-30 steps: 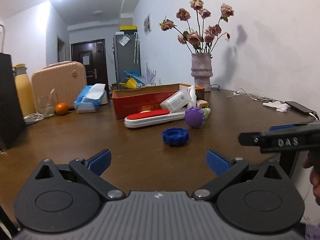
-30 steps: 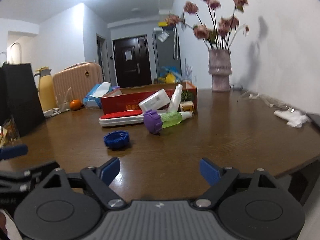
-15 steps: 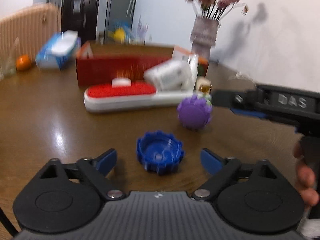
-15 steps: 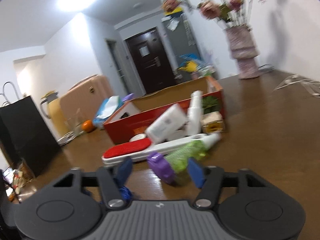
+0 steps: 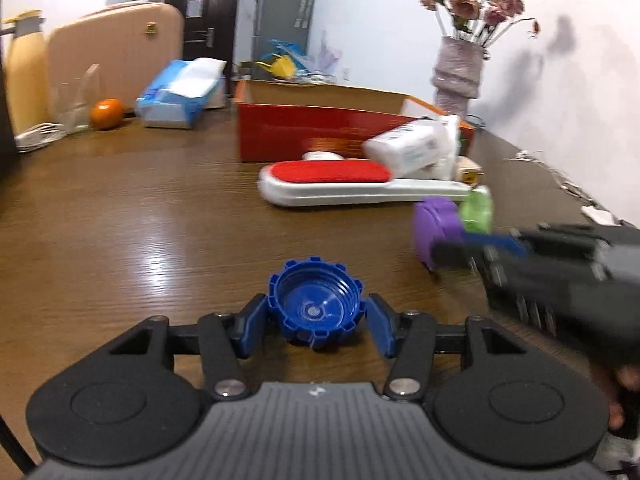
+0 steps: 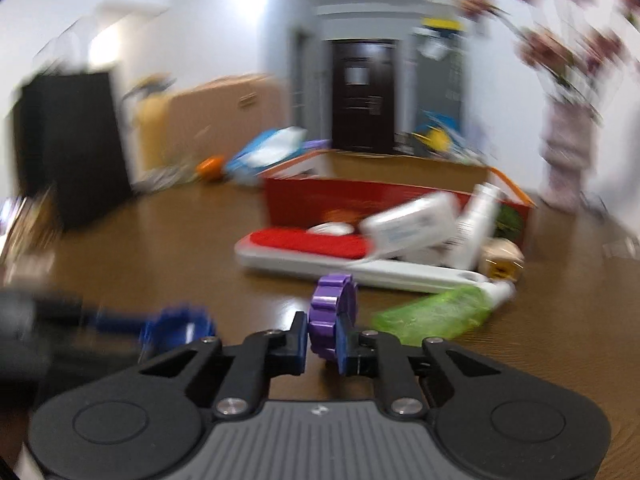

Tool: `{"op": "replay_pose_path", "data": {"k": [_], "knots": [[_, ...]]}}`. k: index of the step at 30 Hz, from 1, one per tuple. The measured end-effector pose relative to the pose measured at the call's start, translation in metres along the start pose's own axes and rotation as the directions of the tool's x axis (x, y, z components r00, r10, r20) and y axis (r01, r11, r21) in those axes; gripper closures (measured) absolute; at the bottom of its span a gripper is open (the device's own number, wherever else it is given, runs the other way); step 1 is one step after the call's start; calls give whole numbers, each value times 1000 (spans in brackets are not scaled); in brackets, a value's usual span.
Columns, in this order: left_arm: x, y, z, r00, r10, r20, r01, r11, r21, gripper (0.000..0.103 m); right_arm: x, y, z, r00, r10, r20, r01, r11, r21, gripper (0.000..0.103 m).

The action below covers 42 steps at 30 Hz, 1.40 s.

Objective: Organize rigid objects
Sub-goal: 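Grasp the blue cap with the left tool while the right tool grasps the purple cap, then carry both caps into the cardboard box and open both tools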

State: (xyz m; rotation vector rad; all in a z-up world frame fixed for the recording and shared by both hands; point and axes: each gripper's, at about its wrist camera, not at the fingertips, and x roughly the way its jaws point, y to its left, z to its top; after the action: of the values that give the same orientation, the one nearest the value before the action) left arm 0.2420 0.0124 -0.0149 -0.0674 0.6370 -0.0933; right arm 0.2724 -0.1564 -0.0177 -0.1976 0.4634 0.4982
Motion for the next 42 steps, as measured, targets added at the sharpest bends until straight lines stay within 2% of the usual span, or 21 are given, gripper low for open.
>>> {"op": "replay_pose_path", "data": {"k": [3, 5, 6, 7, 13, 16, 17, 19, 23, 25, 29, 33, 36, 42], "knots": [[-9, 9, -4, 999, 50, 16, -50, 999, 13, 48, -8, 25, -5, 1000, -2, 2, 2, 997, -73, 86], [-12, 16, -6, 997, 71, 20, -71, 997, -3, 43, -13, 31, -5, 1000, 1, 20, 0, 998, -59, 73], [-12, 18, -8, 997, 73, 20, -73, 997, -10, 43, -14, 31, -5, 1000, -3, 28, 4, 999, -43, 60], [-13, 20, -9, 997, 77, 21, -76, 997, -13, 43, -15, 30, -4, 999, -8, 35, 9, 1000, -23, 52], [-11, 27, -7, 996, 74, 42, -73, 997, -23, 41, 0, 22, 6, 1000, 10, 5, -10, 998, 60, 47], [-8, 33, -6, 996, 78, 47, -76, 997, -34, 41, 8, 27, 14, 999, 34, -2, -34, 998, 57, 42], [-8, 35, -6, 996, 77, 48, -76, 997, -32, 44, 12, 29, 16, 999, 40, -8, -39, 998, 52, 41], [-8, 38, -6, 995, 87, 54, -86, 996, -30, 49, 18, 33, 18, 999, 49, -14, -48, 998, 43, 42], [-11, 51, -6, 995, 80, 62, -76, 995, -71, 49, 30, 36, 18, 995, 80, -56, -76, 994, 73, 42], [-12, 54, -6, 994, 86, 63, -82, 994, -74, 49, 34, 39, 18, 995, 81, -64, -77, 994, 74, 49], [-16, 58, -6, 994, 90, 65, -85, 994, -72, 49, 33, 46, 20, 995, 82, -51, -79, 995, 63, 49], [-26, 58, -7, 991, 100, 85, -94, 993, -72, 49, 12, 47, 22, 1000, 21, 23, -21, 1000, 15, 49], [-33, 55, -7, 990, 104, 99, -98, 993, -67, 49, -9, 33, 23, 995, -58, 86, 58, 998, 4, 49], [-40, 40, -3, 987, 95, 130, -89, 995, -48, 49, -28, -34, 26, 957, -247, 151, 236, 968, 85, 49]]}}
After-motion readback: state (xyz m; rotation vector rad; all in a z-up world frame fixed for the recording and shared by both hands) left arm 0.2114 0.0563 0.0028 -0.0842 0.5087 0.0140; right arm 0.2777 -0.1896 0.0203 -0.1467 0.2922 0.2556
